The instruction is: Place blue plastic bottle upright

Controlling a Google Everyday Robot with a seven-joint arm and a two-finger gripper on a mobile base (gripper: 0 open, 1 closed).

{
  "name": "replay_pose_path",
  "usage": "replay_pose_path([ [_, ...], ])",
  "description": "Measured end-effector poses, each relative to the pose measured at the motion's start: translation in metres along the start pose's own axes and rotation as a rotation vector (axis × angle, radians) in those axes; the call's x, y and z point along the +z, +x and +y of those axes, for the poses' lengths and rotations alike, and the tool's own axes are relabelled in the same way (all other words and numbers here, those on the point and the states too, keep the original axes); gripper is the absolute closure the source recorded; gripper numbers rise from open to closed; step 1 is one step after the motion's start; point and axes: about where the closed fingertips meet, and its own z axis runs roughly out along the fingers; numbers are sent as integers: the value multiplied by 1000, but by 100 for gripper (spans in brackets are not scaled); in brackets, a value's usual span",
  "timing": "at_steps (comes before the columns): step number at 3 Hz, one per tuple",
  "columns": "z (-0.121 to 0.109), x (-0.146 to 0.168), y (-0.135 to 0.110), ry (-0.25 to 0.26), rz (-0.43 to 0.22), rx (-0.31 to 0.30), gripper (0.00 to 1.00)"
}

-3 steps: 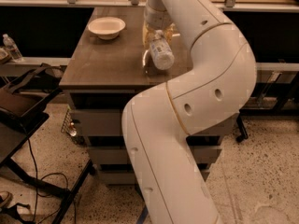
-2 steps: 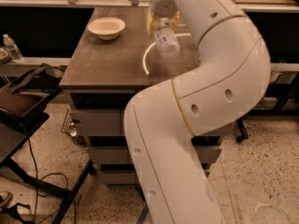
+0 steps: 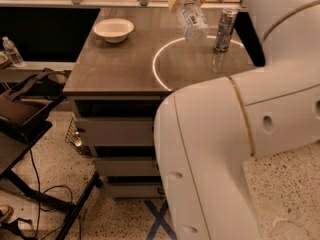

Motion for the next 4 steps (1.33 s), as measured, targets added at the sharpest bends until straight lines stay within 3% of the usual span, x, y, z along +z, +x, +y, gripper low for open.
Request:
replay_pose_path([
  [2, 22, -92, -34, -16, -351, -256, 100],
  [3, 39, -119, -13, -65, -521, -336, 100],
  [4, 44, -84, 20, -131, -547, -330, 100],
])
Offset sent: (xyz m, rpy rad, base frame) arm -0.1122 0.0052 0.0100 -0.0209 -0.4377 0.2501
